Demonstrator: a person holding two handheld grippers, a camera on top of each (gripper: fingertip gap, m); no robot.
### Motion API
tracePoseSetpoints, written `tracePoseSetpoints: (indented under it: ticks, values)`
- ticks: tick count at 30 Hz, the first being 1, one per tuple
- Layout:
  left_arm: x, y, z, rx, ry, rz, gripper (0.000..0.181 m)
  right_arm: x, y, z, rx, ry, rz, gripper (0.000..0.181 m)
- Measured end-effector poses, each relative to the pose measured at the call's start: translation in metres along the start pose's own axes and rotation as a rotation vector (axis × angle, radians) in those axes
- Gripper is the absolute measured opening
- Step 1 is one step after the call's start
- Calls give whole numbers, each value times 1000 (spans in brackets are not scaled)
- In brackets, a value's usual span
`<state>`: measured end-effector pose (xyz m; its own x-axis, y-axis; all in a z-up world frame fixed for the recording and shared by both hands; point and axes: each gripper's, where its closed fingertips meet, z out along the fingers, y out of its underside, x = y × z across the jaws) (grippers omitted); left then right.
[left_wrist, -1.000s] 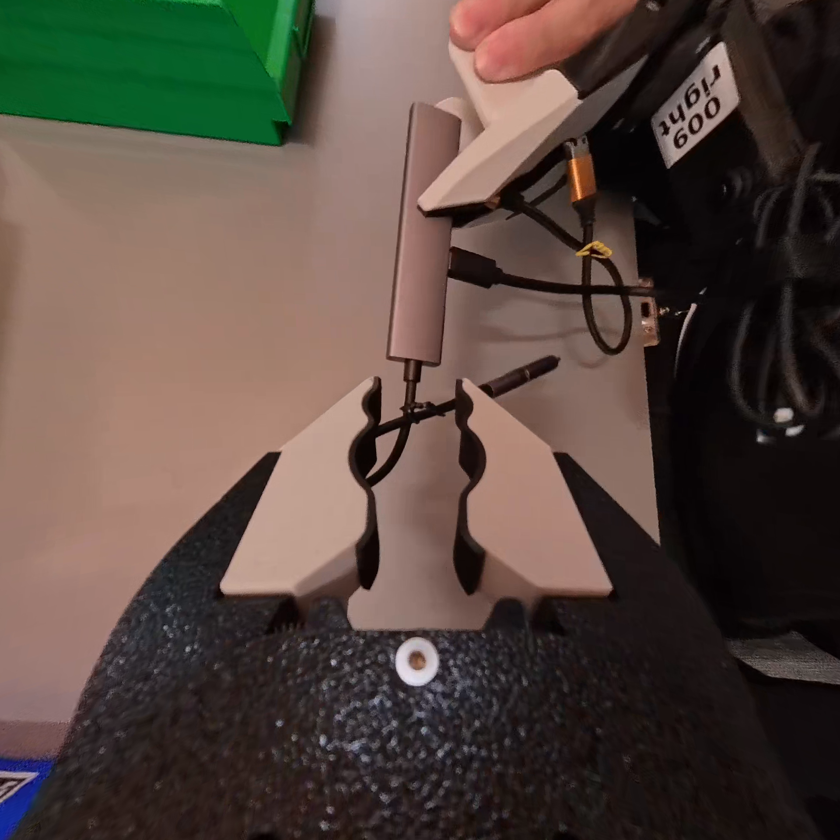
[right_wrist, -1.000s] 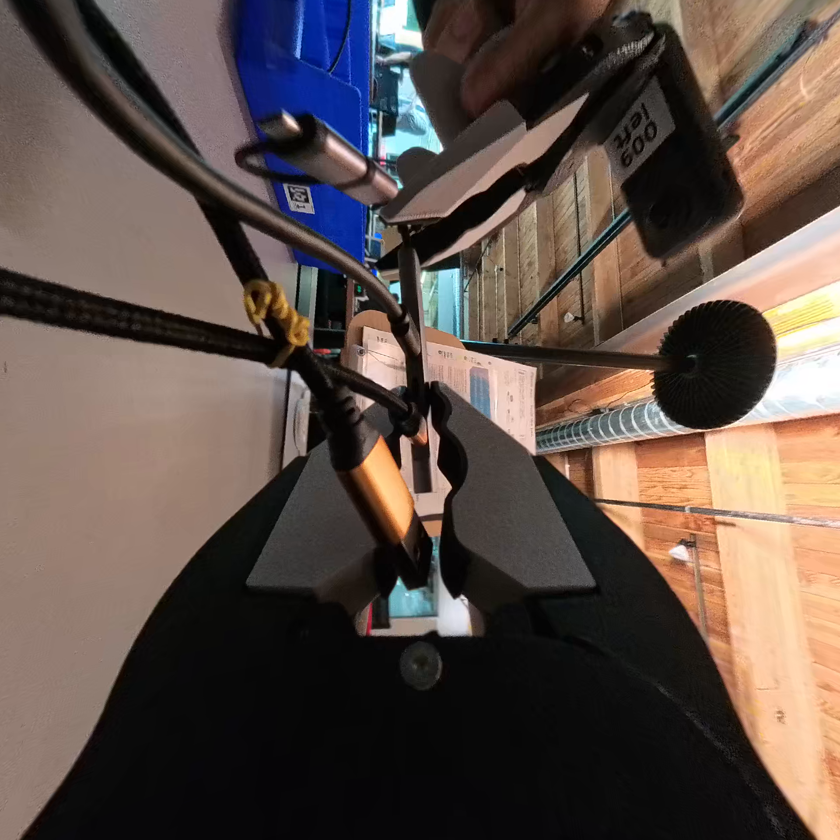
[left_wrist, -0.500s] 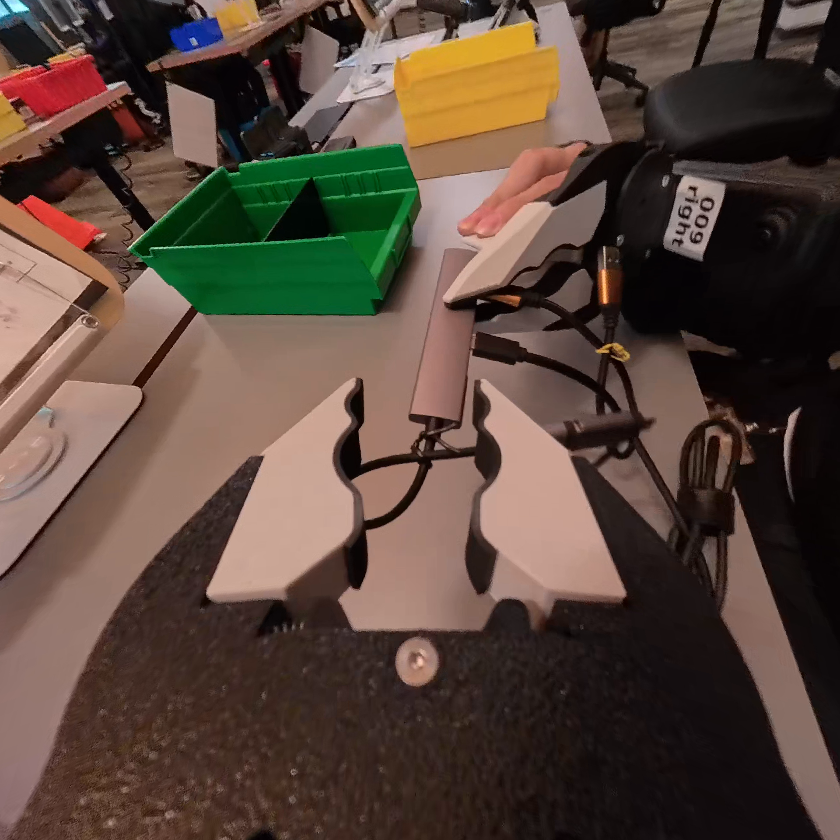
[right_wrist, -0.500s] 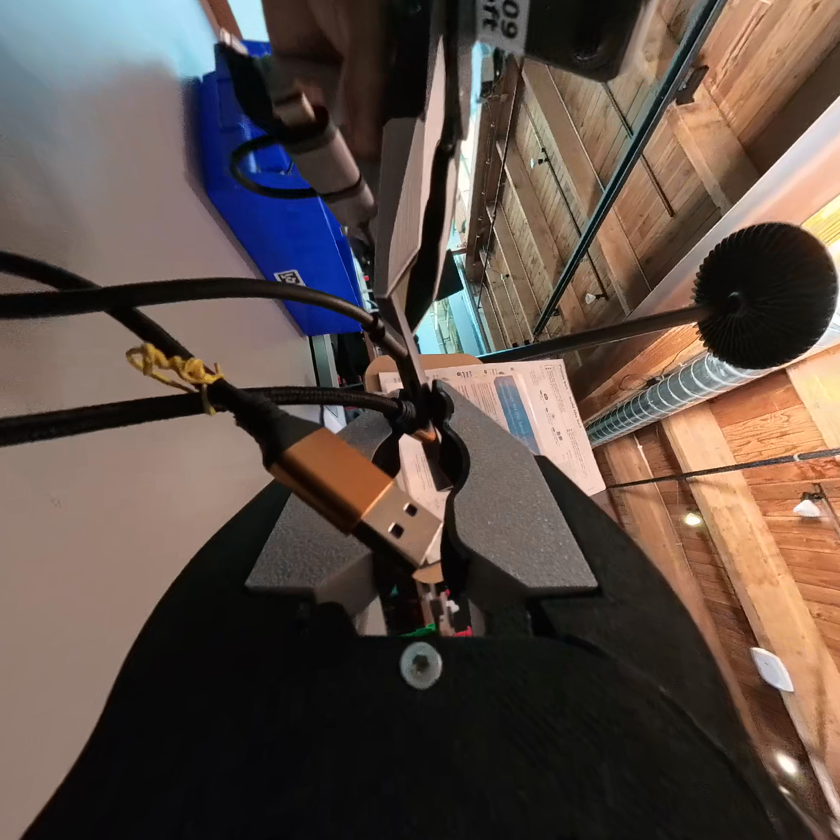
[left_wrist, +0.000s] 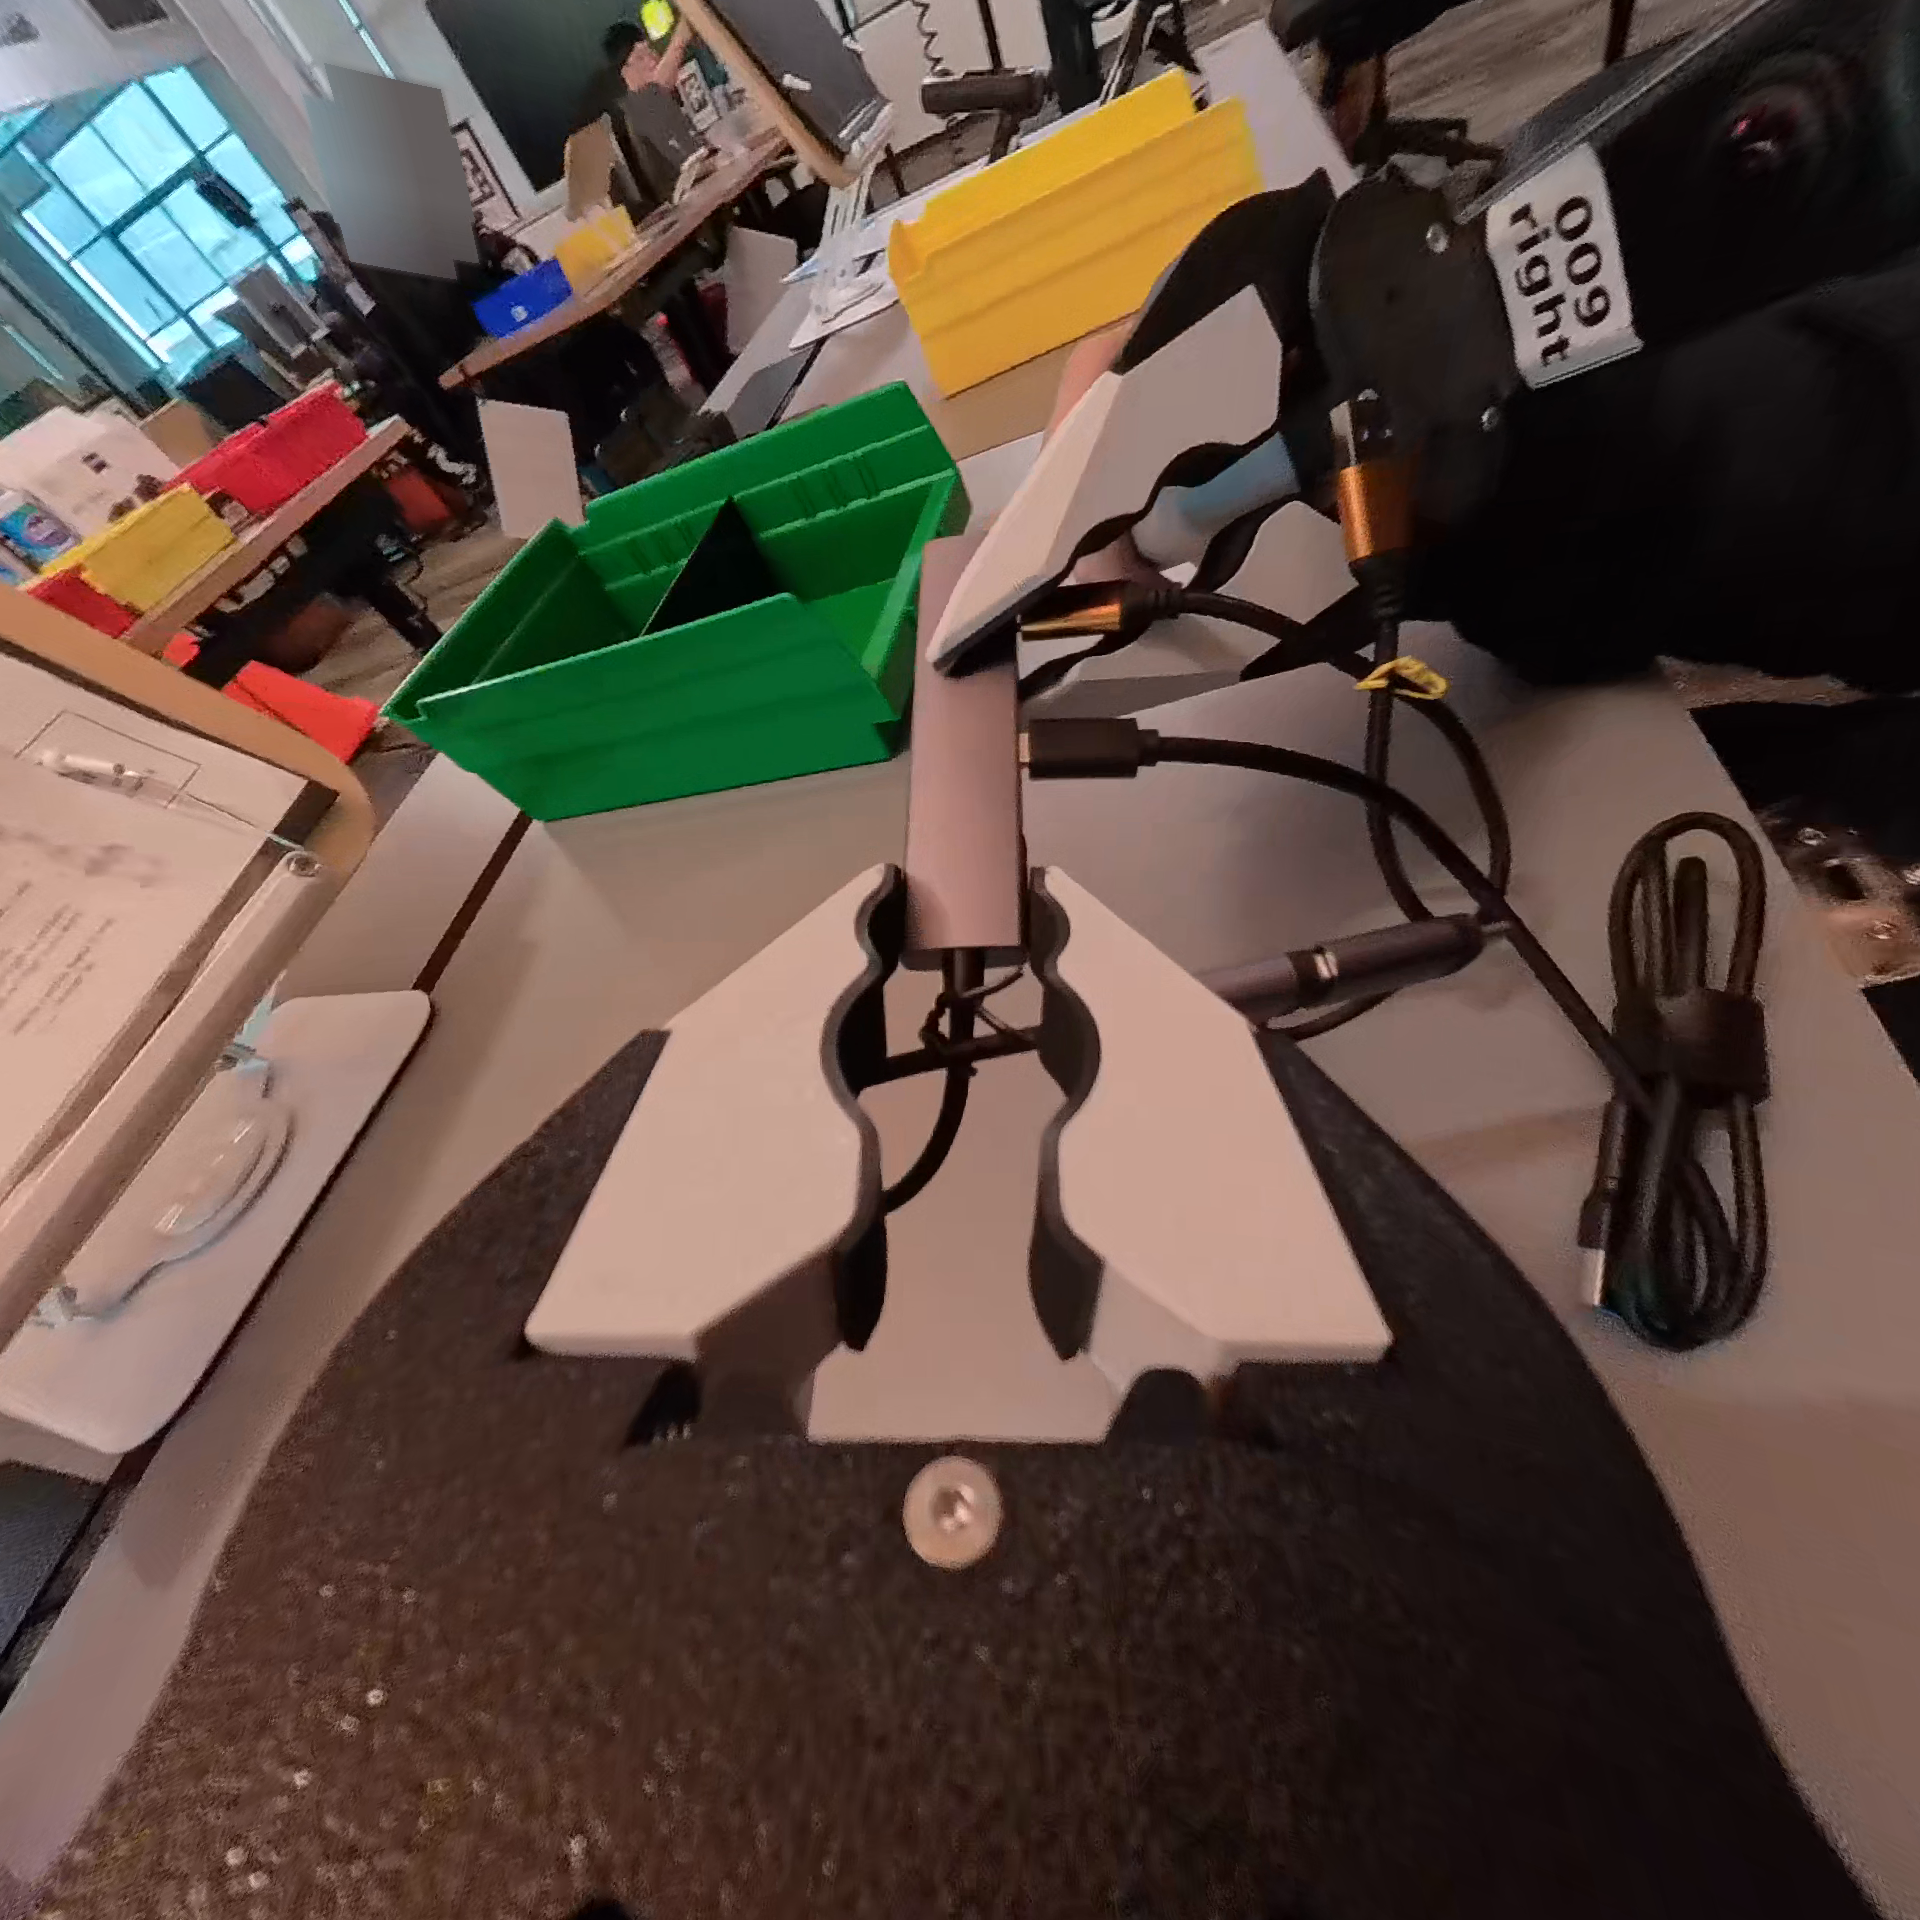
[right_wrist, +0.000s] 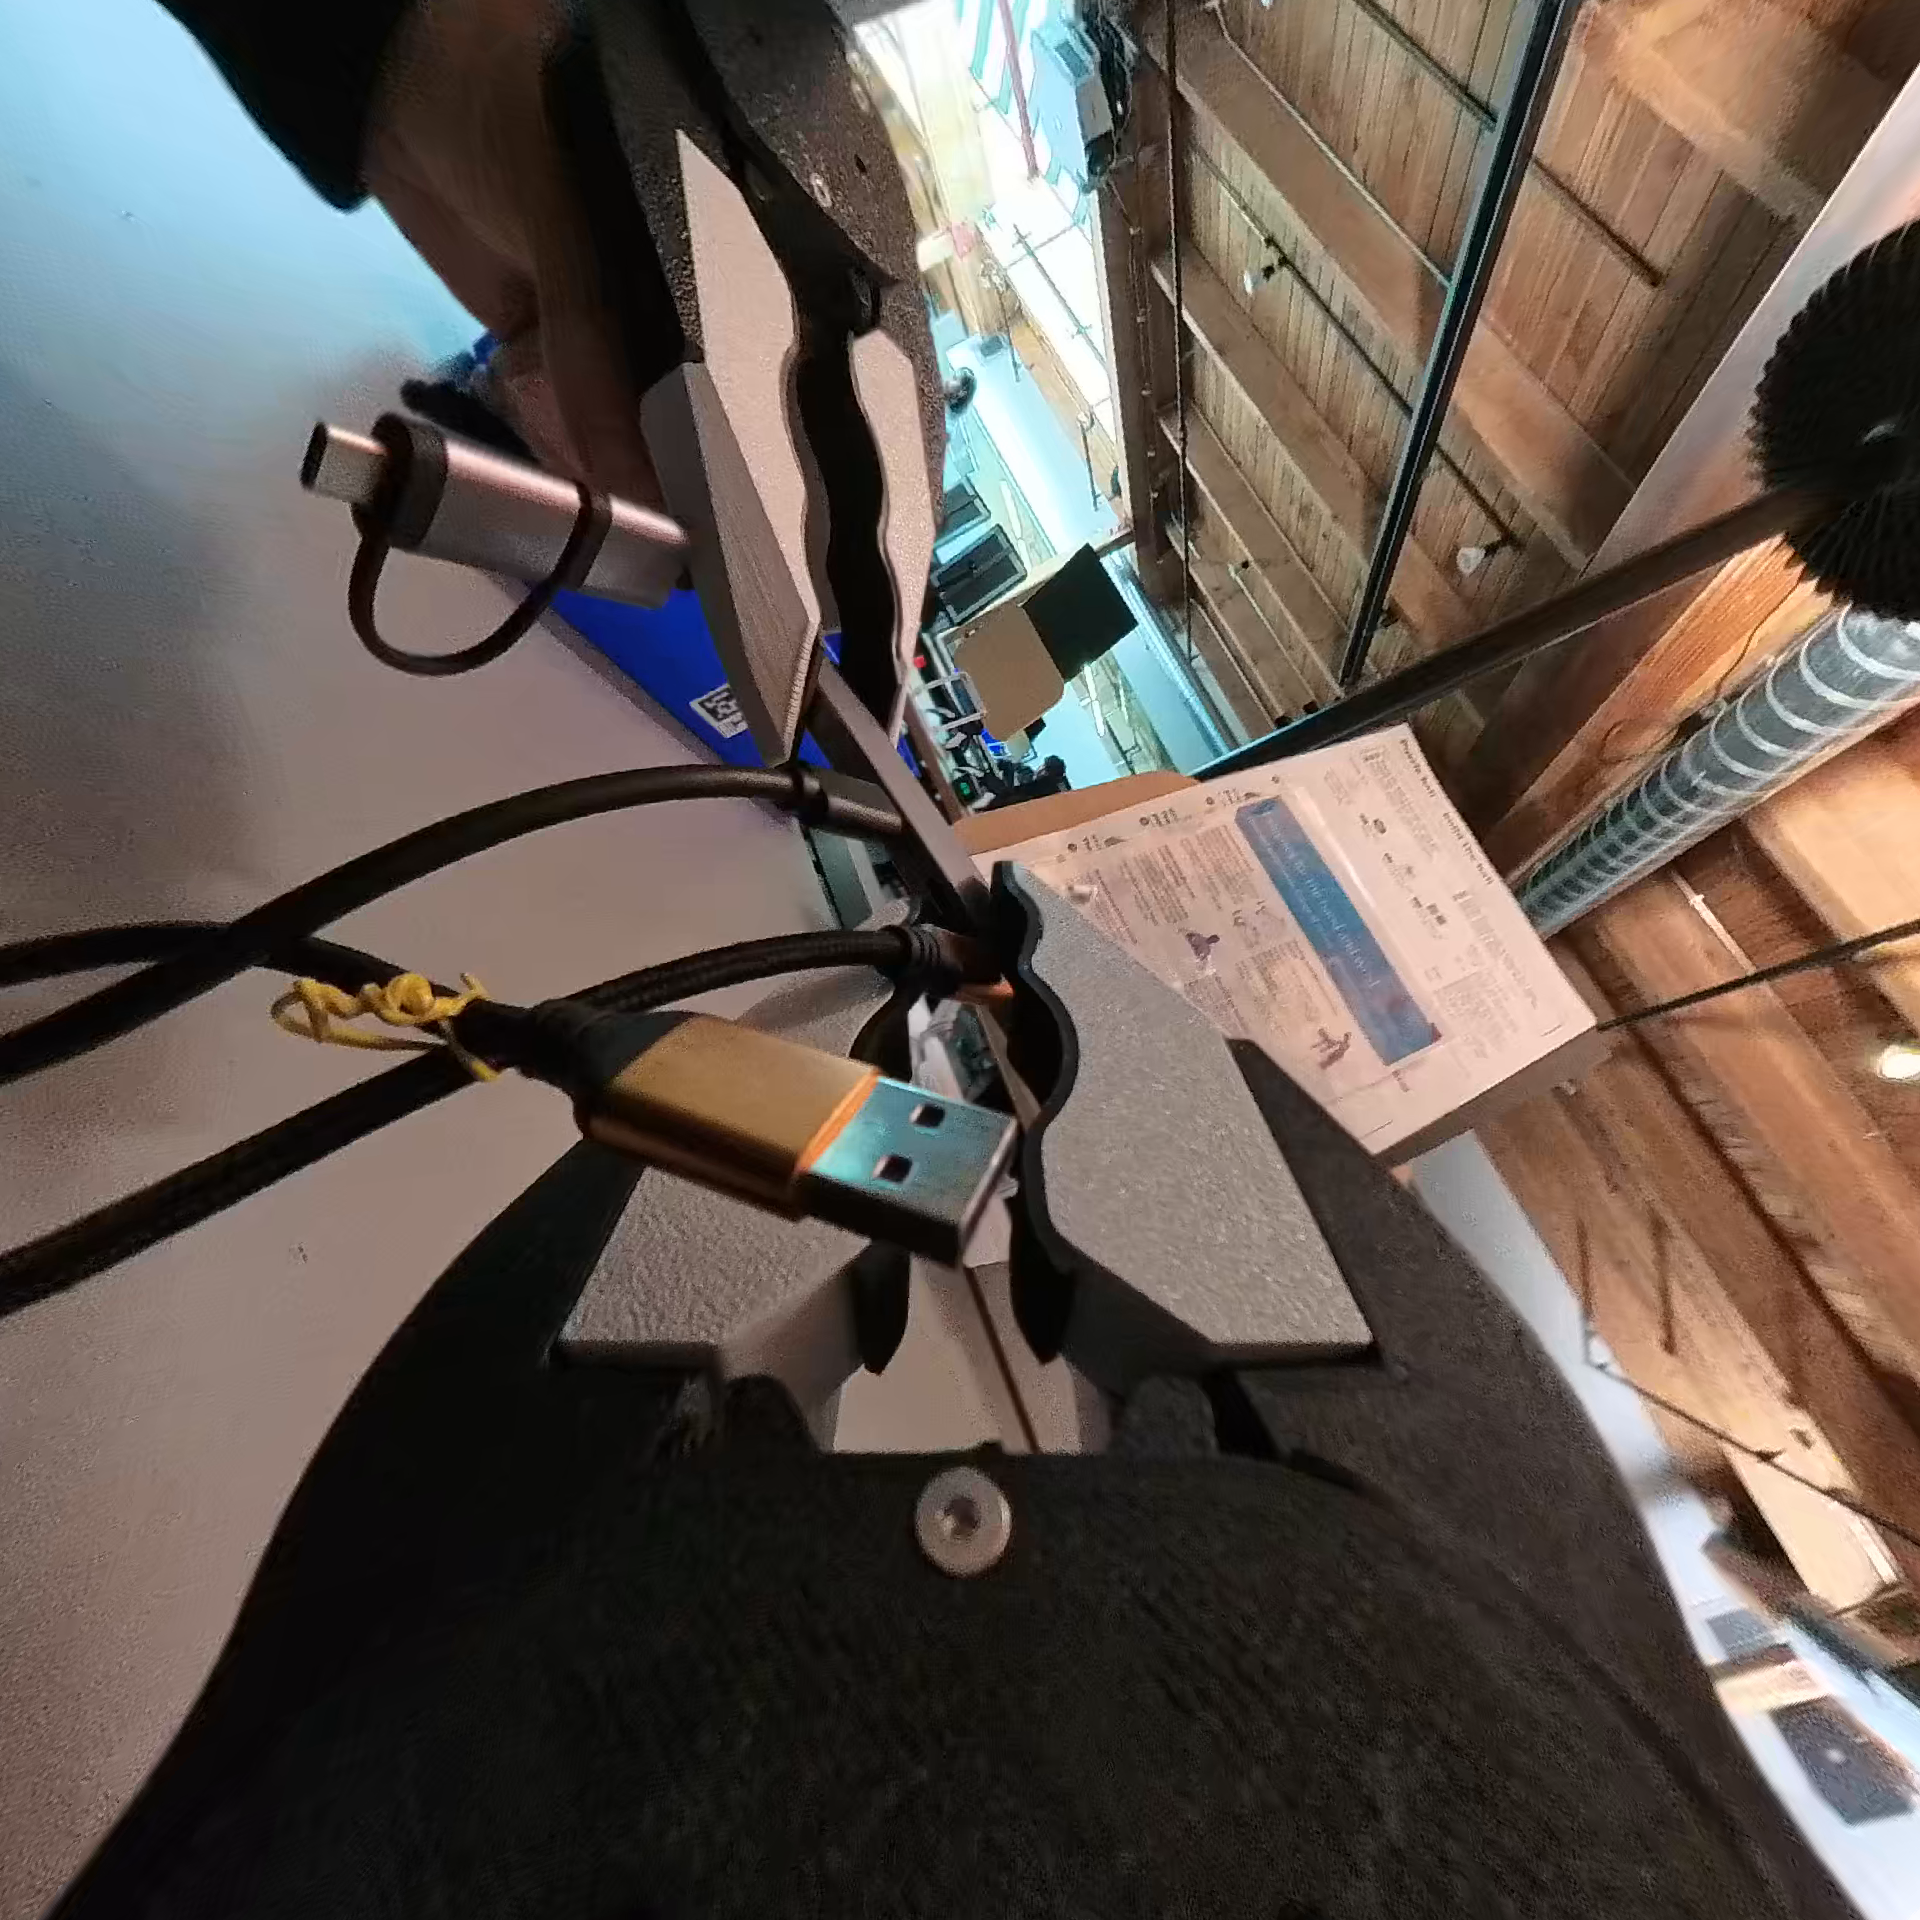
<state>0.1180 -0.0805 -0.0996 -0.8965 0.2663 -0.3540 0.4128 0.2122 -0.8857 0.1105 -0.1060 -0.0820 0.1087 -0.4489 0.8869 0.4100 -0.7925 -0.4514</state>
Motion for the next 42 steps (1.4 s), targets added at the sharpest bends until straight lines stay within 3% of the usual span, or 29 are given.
tracePoseSetpoints:
  ticks: [5, 14, 17, 19, 21, 23, 25, 27, 30, 36, 39, 42]
  values:
    - [-5, -7, 1, 65, -49, -39, 22, 5, 2, 0, 6, 10, 88, 10]
    - [-4, 9, 7, 21, -26, -213, 21, -7, 16, 3, -18, -49, 53, 14]
    - [-19, 13, 4, 8, -146, -244, 21, -1, 34, -5, -69, -96, 110, 47]
    - [-37, 18, -8, -14, -277, -253, 21, 13, 57, -18, -138, -95, 211, 57]
    - [-53, 22, -24, -50, -414, -250, 21, 32, 74, -31, -190, -71, 413, 78]
    - [-64, 23, -38, -95, -546, -221, 21, 52, 72, -37, -171, -50, 700, 93]
    - [-70, 28, -47, -162, -655, -197, 21, 66, 46, -32, -48, -51, 942, 82]
    - [-74, 35, -52, -216, -746, -210, 21, 64, 11, -19, 67, -69, 1050, 69]
    - [-73, 43, -52, -223, -825, -285, 21, 26, -11, 15, -2, -126, 1044, 64]
    - [-63, 55, -56, -155, -861, -435, 21, 2, -7, 64, -20, -9, 1069, 37]
    - [-56, 58, -61, -149, -860, -432, 21, -24, -5, 82, -47, -106, 1066, 37]
    - [-51, 64, -68, -145, -853, -443, 21, -50, -4, 91, -98, -203, 996, 23]
